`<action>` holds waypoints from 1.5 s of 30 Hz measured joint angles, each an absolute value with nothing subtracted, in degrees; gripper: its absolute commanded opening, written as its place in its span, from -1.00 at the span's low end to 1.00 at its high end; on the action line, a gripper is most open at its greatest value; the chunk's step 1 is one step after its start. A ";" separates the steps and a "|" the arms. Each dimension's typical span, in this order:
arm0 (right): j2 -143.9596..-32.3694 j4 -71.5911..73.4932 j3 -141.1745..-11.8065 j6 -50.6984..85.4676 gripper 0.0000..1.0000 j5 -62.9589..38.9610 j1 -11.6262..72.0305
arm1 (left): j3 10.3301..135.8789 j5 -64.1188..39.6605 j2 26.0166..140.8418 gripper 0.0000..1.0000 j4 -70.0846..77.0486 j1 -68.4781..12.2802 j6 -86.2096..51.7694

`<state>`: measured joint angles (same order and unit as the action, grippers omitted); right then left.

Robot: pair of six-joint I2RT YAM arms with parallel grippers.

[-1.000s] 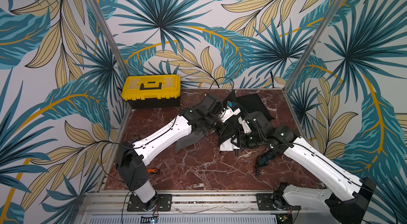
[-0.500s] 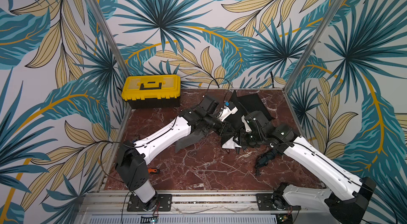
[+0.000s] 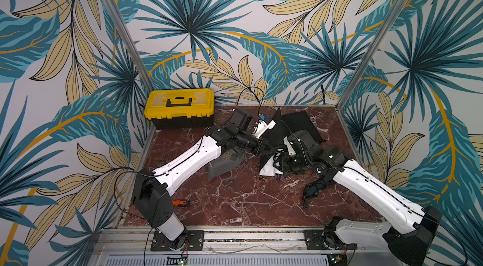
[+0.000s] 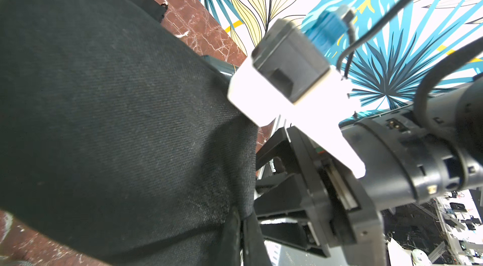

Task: Pack away hair dryers
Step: Place the hair dryer in the drawstring bag.

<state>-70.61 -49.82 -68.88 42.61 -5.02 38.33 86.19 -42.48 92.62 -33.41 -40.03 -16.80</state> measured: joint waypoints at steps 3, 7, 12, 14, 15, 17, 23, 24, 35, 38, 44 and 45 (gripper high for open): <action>-71.79 -49.82 -69.21 42.59 -0.41 -5.89 38.33 | 86.52 -42.52 92.62 -1.00 -33.69 -39.97 -17.10; -72.12 -50.11 -69.41 42.61 -0.26 -6.33 38.33 | 86.52 -42.68 92.60 -1.00 -34.00 -39.97 -17.39; -72.16 -50.76 -70.50 42.24 -0.09 -6.85 38.33 | 86.48 -42.87 92.47 -1.00 -33.82 -39.97 -18.24; -72.38 -51.07 -71.57 42.02 -0.05 -7.09 38.33 | 86.28 -42.87 92.25 -1.00 -33.67 -39.97 -18.96; -72.51 -51.05 -72.03 42.00 -0.05 -7.16 38.33 | 86.02 -42.89 92.12 -1.00 -33.56 -39.97 -19.51; -72.51 -51.11 -72.34 41.98 -0.04 -7.16 38.33 | 85.60 -42.94 91.90 -1.00 -33.30 -39.97 -20.43; -72.42 -51.90 -72.38 41.98 -0.03 -6.92 38.33 | 85.52 -43.59 91.88 -1.00 -33.17 -39.97 -22.35; -72.20 -52.07 -72.44 41.98 -0.03 -6.72 38.33 | 85.52 -43.62 91.88 -1.00 -33.19 -39.90 -22.37; -57.47 -52.99 -75.42 41.19 0.01 1.65 38.33 | 85.52 -46.26 90.72 -1.00 -31.29 -33.63 -25.85; -53.67 -53.04 -73.21 42.28 0.01 4.95 38.28 | 85.52 -47.09 89.69 -1.00 -30.22 -31.68 -27.14; -52.99 -46.06 -59.81 46.89 -0.10 4.69 38.24 | 85.52 -48.69 89.14 -1.00 -29.58 -31.18 -27.92; -53.21 -44.21 -57.41 47.79 -0.15 4.36 38.24 | 85.52 -48.86 89.14 -1.00 -29.58 -31.18 -27.92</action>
